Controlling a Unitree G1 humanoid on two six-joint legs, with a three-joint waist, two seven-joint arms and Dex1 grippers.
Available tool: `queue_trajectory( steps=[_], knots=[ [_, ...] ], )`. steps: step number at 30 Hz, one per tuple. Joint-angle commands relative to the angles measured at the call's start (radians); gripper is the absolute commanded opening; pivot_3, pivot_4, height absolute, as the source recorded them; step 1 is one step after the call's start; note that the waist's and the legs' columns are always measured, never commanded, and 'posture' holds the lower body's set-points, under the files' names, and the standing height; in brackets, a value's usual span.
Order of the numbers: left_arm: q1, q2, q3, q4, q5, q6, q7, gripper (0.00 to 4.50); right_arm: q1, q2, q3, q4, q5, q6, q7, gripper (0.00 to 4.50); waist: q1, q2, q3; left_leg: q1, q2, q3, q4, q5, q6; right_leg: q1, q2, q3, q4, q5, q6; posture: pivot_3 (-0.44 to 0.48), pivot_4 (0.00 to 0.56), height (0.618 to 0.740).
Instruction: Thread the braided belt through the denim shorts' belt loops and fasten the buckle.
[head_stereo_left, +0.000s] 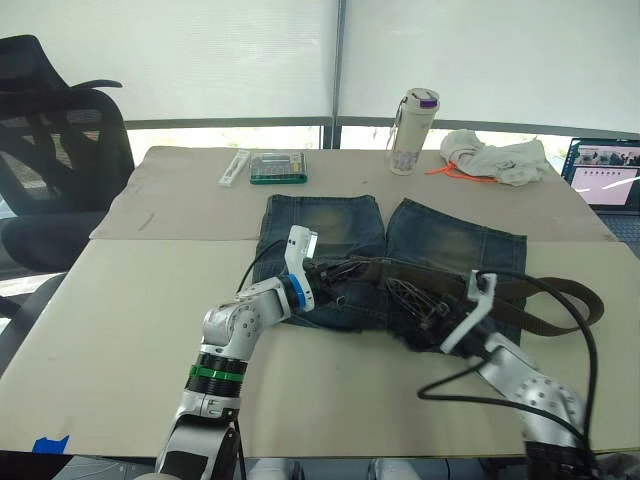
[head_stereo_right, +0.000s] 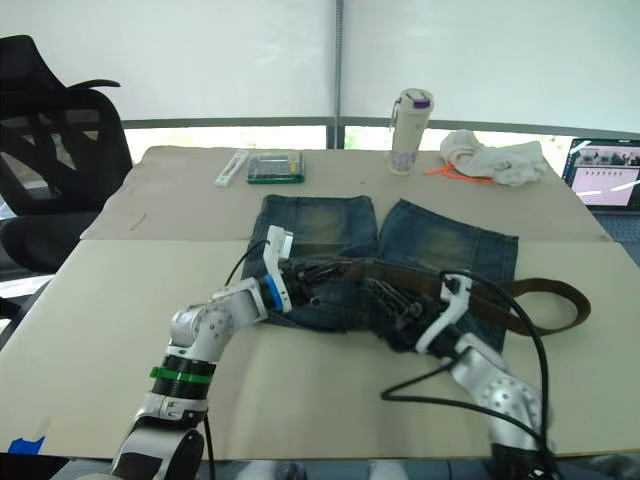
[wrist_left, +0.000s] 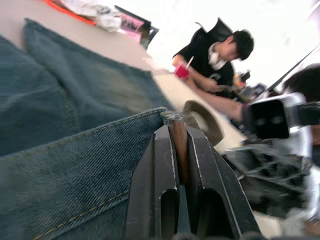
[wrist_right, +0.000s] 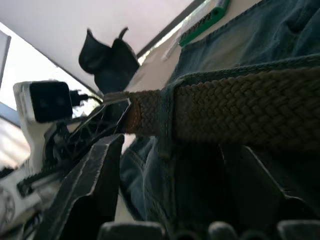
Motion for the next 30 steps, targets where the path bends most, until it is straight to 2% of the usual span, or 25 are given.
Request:
queue_trajectory(
  steps=[1, 3, 6, 9, 12, 15, 18, 23, 26, 30],
  knots=[
    [0.002, 0.007, 0.005, -0.044, 0.004, -0.027, -0.005, 0.0, 0.052, -0.146, -0.069, -0.102, -0.071, -0.046, 0.138, 3.83, 0.006, 0.0, 0.0, 0.0, 0.0, 0.0, 0.0, 0.0, 0.0, 0.0, 0.0, 0.0, 0.0, 0.0, 0.0, 0.0, 0.15, 0.737],
    [0.002, 0.009, 0.01, -0.043, 0.006, -0.027, -0.005, 0.0, 0.095, -0.255, -0.068, -0.129, -0.169, -0.097, 0.216, 3.83, 0.008, -0.001, 0.0, 0.0, 0.0, 0.0, 0.0, -0.004, 0.007, 0.0, 0.0, 0.0, 0.0, 0.0, 0.0, 0.0, 0.15, 0.737],
    [0.001, 0.013, 0.008, -0.037, 0.018, -0.033, -0.005, 0.0, 0.152, -0.417, -0.02, -0.13, -0.38, -0.205, 0.312, 3.83, 0.009, -0.001, 0.0, 0.0, 0.0, 0.0, 0.001, -0.005, 0.008, 0.001, 0.0, 0.0, 0.0, 0.0, 0.0, 0.0, 0.15, 0.737],
    [-0.001, 0.015, 0.005, -0.037, 0.025, -0.039, -0.001, 0.0, 0.168, -0.507, 0.017, -0.074, -0.513, -0.302, 0.384, 3.83, 0.01, -0.002, 0.001, 0.0, 0.0, 0.0, 0.001, -0.005, 0.008, 0.001, 0.0, -0.001, 0.0, 0.0, 0.0, 0.0, 0.15, 0.737],
    [-0.007, 0.022, 0.012, -0.042, 0.034, -0.053, 0.013, 0.0, 0.173, -0.639, 0.134, 0.03, -0.729, -0.424, 0.461, 3.83, 0.009, -0.002, 0.001, 0.0, 0.0, 0.0, 0.002, -0.002, 0.003, 0.001, -0.001, 0.0, 0.0, 0.0, 0.0, 0.0, 0.15, 0.737],
    [-0.007, 0.024, 0.017, -0.048, 0.034, -0.054, 0.017, 0.0, 0.15, -0.653, 0.199, 0.072, -0.8, -0.452, 0.479, 3.83, 0.01, -0.005, 0.003, 0.0, 0.0, 0.0, 0.002, 0.0, 0.0, 0.001, -0.001, 0.0, 0.0, 0.0, 0.001, 0.0, 0.15, 0.737],
    [-0.007, 0.023, 0.014, -0.048, 0.037, -0.059, 0.019, 0.0, 0.089, -0.632, 0.265, 0.15, -0.927, -0.446, 0.406, 3.83, 0.009, -0.005, 0.003, 0.0, 0.0, 0.0, 0.002, 0.0, 0.0, 0.001, -0.001, 0.0, 0.0, 0.0, 0.0, 0.0, 0.15, 0.737],
    [-0.014, 0.017, 0.007, -0.043, 0.044, -0.07, 0.023, 0.0, -0.013, -0.568, 0.268, 0.244, -1.003, -0.421, 0.318, 2.33, 0.011, -0.01, 0.004, 0.003, 0.0, 0.0, 0.002, 0.001, -0.001, 0.004, -0.001, 0.0, 0.0, 0.0, 0.0, 0.0, 0.15, 0.737],
    [-0.016, 0.016, 0.003, -0.036, 0.049, -0.078, 0.022, 0.0, -0.016, -0.581, 0.265, 0.277, -1.044, -0.404, 0.311, 1.24, 0.018, -0.01, 0.004, 0.003, 0.0, 0.0, 0.002, 0.001, -0.001, 0.004, -0.002, 0.0, 0.0, 0.0, 0.0, 0.0, 0.15, 0.737],
    [-0.015, 0.008, -0.001, -0.036, 0.056, -0.084, 0.022, 0.0, -0.001, -0.589, 0.236, 0.293, -1.062, -0.312, 0.289, 0.03, 0.028, -0.01, 0.004, 0.002, 0.0, 0.0, 0.002, 0.001, -0.001, 0.003, -0.002, -0.001, 0.0, 0.0, 0.0, 0.0, 0.15, 0.737]
  ],
)
